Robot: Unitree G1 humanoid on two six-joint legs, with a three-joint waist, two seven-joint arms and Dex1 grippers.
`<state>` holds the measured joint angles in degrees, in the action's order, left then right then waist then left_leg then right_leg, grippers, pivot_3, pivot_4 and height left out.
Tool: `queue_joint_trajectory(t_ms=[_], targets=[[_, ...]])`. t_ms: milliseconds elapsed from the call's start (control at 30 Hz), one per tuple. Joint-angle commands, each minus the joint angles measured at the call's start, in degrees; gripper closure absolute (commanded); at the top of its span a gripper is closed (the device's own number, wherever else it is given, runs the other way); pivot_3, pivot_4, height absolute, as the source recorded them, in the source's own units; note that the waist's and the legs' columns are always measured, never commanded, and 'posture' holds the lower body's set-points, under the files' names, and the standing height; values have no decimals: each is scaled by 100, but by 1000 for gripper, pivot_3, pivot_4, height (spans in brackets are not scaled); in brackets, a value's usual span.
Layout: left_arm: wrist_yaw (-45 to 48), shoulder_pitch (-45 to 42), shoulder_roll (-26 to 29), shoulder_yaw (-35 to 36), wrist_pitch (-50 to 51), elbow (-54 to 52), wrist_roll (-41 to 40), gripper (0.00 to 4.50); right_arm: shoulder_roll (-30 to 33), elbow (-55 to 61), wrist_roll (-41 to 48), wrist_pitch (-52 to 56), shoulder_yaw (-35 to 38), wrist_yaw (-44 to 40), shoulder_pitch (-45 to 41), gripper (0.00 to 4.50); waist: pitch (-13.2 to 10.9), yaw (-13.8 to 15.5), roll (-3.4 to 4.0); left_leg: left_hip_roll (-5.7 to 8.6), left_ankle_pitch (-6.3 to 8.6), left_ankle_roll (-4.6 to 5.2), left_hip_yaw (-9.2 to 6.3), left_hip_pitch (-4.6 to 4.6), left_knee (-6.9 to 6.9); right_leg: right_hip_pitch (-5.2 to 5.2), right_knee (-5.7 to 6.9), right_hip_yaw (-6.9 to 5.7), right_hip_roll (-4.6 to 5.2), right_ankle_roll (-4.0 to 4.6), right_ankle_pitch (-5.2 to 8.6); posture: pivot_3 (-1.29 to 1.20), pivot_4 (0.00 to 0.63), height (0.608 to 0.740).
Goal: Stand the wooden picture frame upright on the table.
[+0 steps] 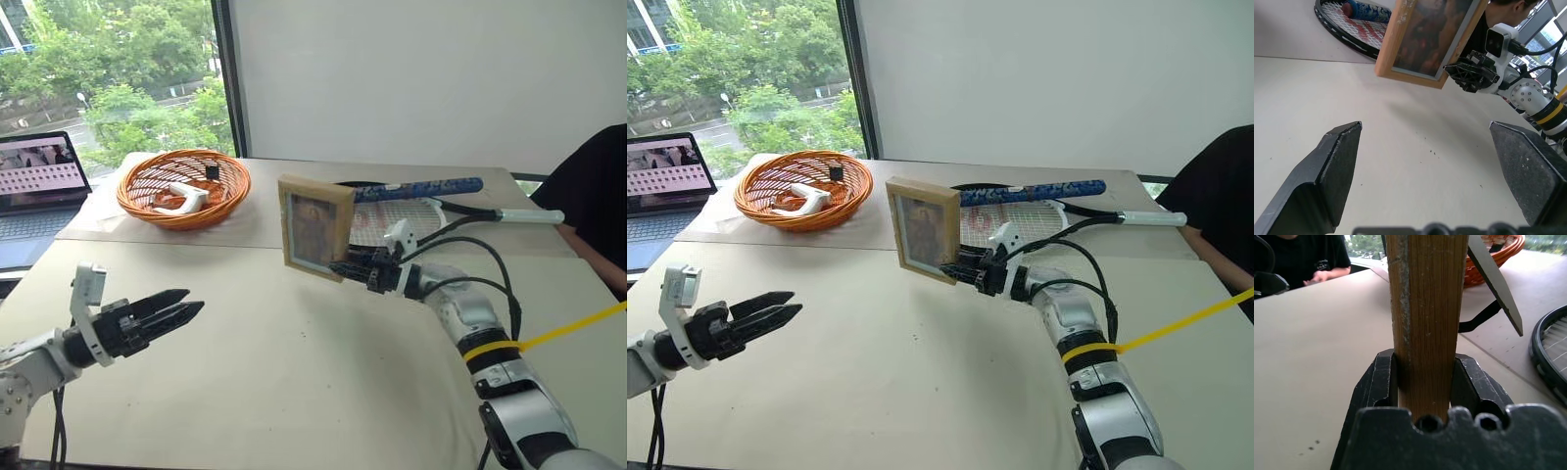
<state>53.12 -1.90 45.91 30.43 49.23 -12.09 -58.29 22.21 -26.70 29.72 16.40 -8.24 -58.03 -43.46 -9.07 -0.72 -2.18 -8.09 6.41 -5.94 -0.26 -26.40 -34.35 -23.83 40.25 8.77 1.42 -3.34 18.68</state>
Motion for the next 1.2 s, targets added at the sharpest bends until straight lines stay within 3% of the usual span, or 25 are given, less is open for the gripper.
queue_joint_trajectory(t_ms=[33, 567, 900, 967, 1200], targets=[[-167, 6, -62, 17, -99, -252, 18, 0, -30, 476, 332, 939, 97, -332, 167, 3316, 0, -10, 0, 0, 0, 0, 0, 0, 2, -3, -1, 1, 0, 0, 0, 0, 150, 692], [-141, -120, -144, -273, -195, -214, 189, 0, -295, 635, -201, 1504, -345, -884, 858, 3318, 1, -24, 2, 0, -1, 0, 1, 0, 7, -7, -3, 1, -1, 0, 0, 0, 150, 692], [-171, -452, -152, -586, -230, -145, 329, 0, -419, 941, -526, 1280, -381, -650, 1111, 3319, 1, -43, 2, 0, -1, 0, 1, 1, 8, -6, -3, 1, -2, 0, 1, 0, 150, 692], [-146, -515, -144, -659, -258, -97, 406, 0, -405, 1114, -567, 1242, -379, -646, 1189, 2270, 1, -46, 2, 0, -1, 0, 1, 1, 7, -5, -3, 1, -2, 0, 1, 0, 150, 692], [-30, -691, -145, -890, -529, 102, 778, 0, -66, 1645, -323, 1666, 21, -575, 1505, 45, 1, 2, 3, 1, -1, -1, 1, 0, 5, -5, -3, 1, -1, 0, 0, 0, 150, 692]])
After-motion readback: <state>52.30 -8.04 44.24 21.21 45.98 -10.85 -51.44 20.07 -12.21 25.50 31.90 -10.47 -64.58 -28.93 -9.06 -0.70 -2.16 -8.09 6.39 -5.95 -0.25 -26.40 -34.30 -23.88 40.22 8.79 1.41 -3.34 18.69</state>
